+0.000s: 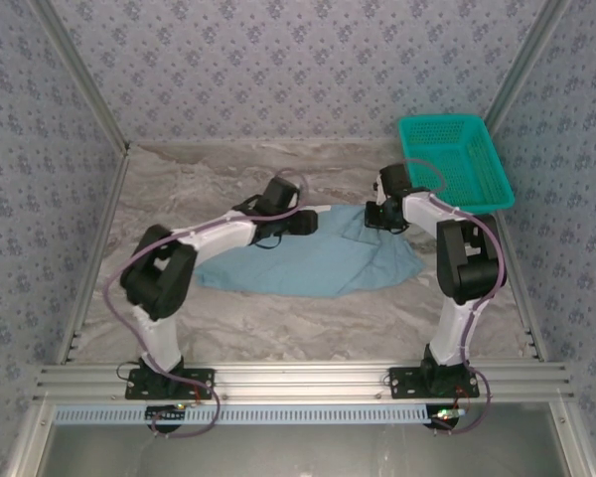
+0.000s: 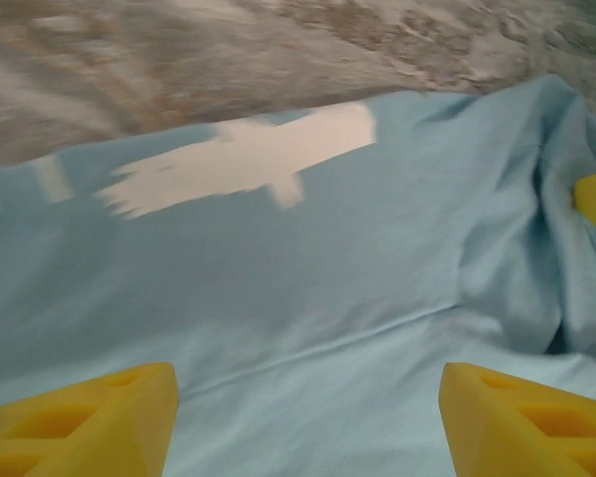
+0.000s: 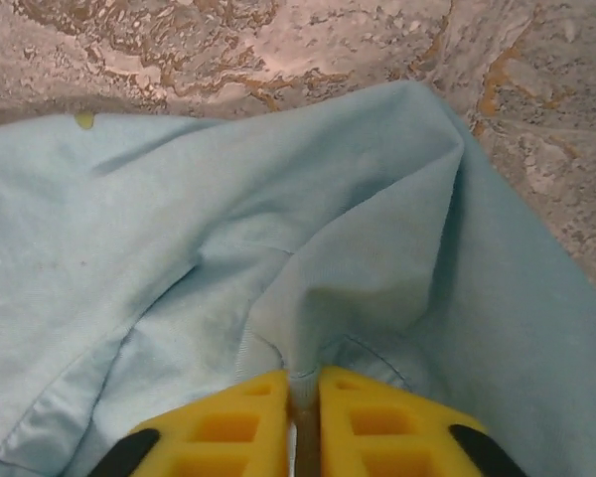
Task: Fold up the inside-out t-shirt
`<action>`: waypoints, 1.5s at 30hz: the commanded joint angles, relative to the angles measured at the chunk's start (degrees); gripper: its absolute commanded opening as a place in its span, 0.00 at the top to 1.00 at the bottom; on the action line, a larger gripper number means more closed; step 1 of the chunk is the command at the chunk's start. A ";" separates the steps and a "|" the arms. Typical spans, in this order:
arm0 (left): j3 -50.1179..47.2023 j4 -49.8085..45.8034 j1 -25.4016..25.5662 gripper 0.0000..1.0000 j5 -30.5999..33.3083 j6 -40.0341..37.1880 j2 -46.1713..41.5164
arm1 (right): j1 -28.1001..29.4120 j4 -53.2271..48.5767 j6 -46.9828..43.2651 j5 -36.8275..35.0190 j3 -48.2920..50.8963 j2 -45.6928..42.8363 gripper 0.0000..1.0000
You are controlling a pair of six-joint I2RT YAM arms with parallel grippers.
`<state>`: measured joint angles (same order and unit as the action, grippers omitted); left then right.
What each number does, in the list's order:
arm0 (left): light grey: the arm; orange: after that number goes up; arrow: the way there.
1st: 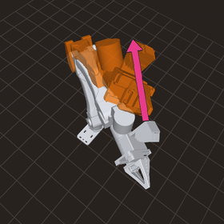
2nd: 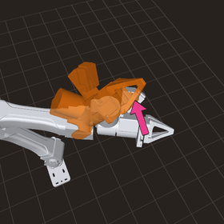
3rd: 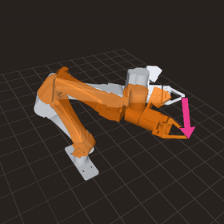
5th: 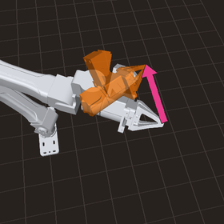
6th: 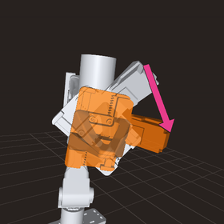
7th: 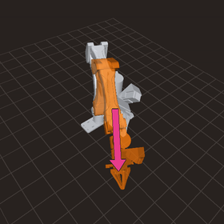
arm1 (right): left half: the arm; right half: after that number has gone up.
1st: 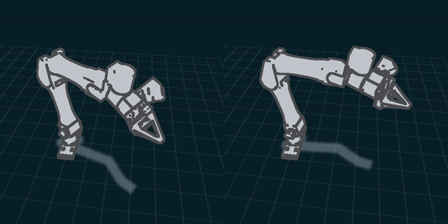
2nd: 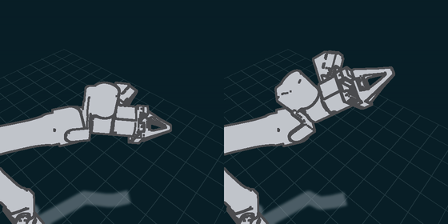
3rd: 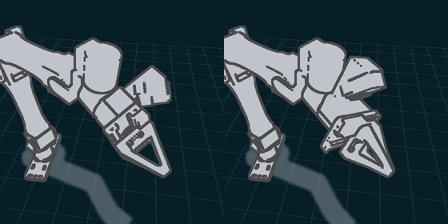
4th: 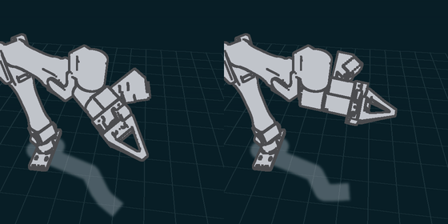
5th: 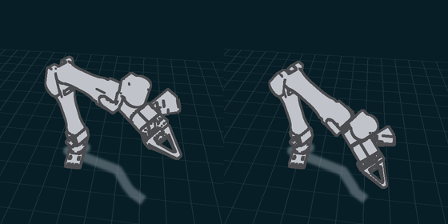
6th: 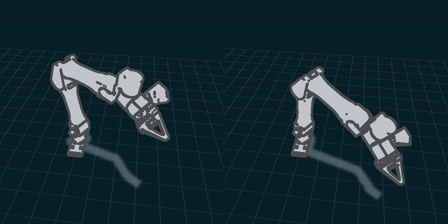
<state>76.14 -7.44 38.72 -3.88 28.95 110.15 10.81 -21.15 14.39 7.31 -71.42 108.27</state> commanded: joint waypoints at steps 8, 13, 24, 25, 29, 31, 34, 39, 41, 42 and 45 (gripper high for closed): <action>26.02 -14.54 4.69 0.31 -1.58 -15.19 18.80 | -1.19 8.22 1.93 4.46 12.79 -16.55 1.00; 34.65 -19.31 5.08 0.38 -1.27 -18.97 25.30 | -1.22 8.02 1.95 5.07 14.36 -19.76 1.00; 50.68 -26.04 5.49 0.93 -0.78 -20.86 33.54 | -1.39 7.13 1.39 4.03 15.68 -21.65 1.00; 51.38 -26.16 5.32 0.97 -1.48 -20.77 33.02 | -1.43 6.84 1.03 3.48 15.56 -22.17 1.00; 50.48 -25.85 4.47 1.00 -4.35 -20.90 26.85 | -1.58 4.76 -0.87 0.60 14.41 -25.13 1.00; 46.69 -24.30 3.81 1.00 -7.23 -20.87 20.42 | -1.66 3.56 -1.20 -0.83 13.87 -27.52 1.00; 37.25 -19.77 2.82 1.00 -12.16 -19.31 9.80 | -1.62 0.35 -1.26 -2.82 13.08 -30.77 1.00; 18.98 -13.40 0.37 0.99 -18.72 -15.88 -5.55 | -1.65 -7.99 -1.28 -4.16 13.30 -36.66 1.00; 12.22 -11.20 -1.03 0.99 -21.01 -14.63 -10.54 | -1.65 -10.93 -1.22 -3.98 14.09 -38.76 1.00; 8.61 -9.98 -1.78 0.98 -22.55 -13.76 -12.97 | -1.71 -12.53 -1.08 -3.35 14.54 -39.71 1.00; -0.68 -6.99 -3.03 0.98 -27.28 -11.89 -18.30 | -1.71 -15.87 -0.77 -3.54 16.69 -41.69 1.00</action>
<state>82.59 -17.56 37.08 -25.45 14.28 92.95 9.78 -28.93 13.91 6.22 -56.66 67.85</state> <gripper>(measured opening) 0.042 0.057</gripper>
